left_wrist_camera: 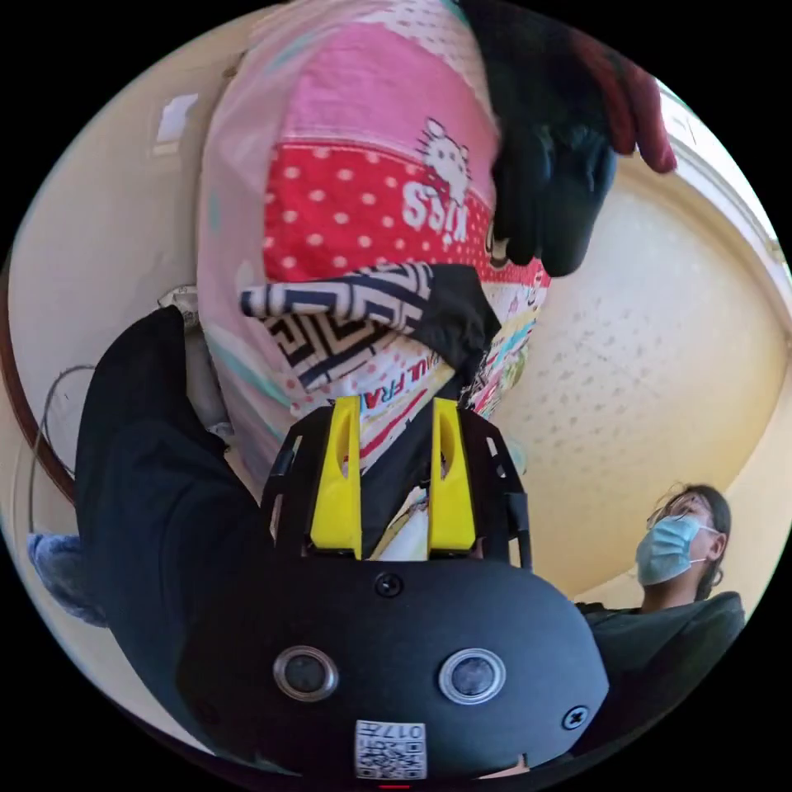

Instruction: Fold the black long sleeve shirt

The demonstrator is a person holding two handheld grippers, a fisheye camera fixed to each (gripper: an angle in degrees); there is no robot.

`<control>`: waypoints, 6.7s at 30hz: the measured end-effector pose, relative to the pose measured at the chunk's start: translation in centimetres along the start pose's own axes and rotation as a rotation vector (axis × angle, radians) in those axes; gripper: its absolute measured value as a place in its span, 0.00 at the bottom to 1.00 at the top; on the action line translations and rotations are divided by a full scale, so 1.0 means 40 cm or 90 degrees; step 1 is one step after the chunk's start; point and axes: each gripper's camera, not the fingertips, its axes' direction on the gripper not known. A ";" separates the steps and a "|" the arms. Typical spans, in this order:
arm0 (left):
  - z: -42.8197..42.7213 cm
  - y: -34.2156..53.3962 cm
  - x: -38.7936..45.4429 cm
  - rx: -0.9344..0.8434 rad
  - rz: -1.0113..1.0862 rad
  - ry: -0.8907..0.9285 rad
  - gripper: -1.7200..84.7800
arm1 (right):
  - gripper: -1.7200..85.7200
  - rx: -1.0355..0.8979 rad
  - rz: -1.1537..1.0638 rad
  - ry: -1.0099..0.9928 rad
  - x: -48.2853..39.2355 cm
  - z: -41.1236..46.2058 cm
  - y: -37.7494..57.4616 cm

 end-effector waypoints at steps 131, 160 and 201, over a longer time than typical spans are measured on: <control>0.512 -0.243 -0.276 -0.203 0.442 -0.185 0.21 | 0.16 0.270 0.380 -0.290 0.871 -0.699 0.477; 0.503 -0.271 0.076 -0.178 0.538 0.361 0.02 | 0.04 0.639 0.060 -0.585 0.653 -0.870 0.135; 1.183 0.105 -0.836 -0.591 0.652 -0.207 0.17 | 0.07 0.477 0.659 -0.515 0.920 -0.214 0.999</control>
